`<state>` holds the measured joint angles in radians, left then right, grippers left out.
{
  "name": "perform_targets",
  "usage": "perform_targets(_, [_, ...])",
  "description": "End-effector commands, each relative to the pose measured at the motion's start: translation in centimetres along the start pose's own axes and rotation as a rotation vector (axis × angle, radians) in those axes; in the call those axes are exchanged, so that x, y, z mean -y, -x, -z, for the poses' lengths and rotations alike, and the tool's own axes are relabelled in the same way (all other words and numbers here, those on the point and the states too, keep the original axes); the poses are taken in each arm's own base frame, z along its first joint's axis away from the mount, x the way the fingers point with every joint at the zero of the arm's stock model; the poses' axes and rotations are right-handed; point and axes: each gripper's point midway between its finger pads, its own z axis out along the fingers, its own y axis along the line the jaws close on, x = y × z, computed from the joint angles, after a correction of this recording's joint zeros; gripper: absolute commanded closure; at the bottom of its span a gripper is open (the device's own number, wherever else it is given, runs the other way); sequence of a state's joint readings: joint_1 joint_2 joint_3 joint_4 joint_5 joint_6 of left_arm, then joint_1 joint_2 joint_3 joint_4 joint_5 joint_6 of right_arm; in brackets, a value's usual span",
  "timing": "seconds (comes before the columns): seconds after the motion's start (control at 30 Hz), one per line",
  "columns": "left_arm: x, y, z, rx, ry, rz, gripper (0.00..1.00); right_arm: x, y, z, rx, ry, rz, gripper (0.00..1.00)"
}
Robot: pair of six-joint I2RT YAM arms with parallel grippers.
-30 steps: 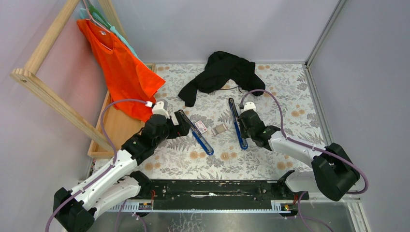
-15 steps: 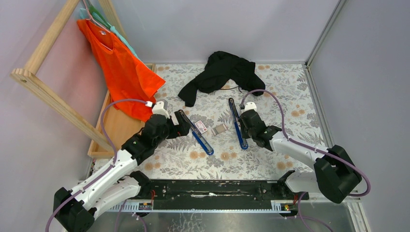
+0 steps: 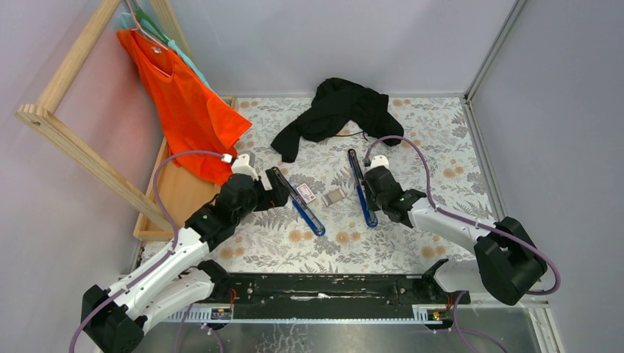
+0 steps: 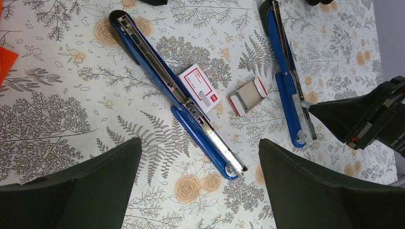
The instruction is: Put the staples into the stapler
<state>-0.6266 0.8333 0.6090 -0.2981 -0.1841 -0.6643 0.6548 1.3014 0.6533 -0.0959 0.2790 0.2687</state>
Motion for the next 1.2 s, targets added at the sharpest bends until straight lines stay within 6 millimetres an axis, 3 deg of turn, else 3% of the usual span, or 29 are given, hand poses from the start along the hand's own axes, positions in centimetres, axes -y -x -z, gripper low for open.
perform_targets(0.0, [0.6, 0.9, -0.3, 0.046, -0.023, 0.015, 0.00, -0.4, 1.6, 0.1, 0.023, -0.009, -0.001, 0.84])
perform_targets(0.37, [0.7, 0.8, -0.4, 0.042, -0.027, 0.016, 0.00, -0.4, 1.4, 0.1, 0.005, -0.011, 0.003, 0.77])
perform_targets(0.7, [0.8, 0.8, -0.4, 0.037, -0.035, 0.017, 0.00, -0.7, 1.5, 0.2, 0.005, 0.005, 0.000, 0.62])
perform_targets(0.87, [0.9, 0.7, -0.5, 0.035, -0.039, 0.019, 0.00, -0.9, 2.4, 0.8, 0.029, 0.022, 0.001, 0.60])
perform_targets(1.0, [1.1, 0.4, -0.8, 0.021, -0.047, 0.025, 0.00, -2.7, 3.0, 1.4, 0.035, 0.121, 0.032, 0.53])
perform_targets(1.17, [0.9, 0.0, -1.4, 0.008, -0.027, 0.052, 0.00, -7.1, 3.1, 2.4, 0.084, 0.291, 0.123, 0.43])
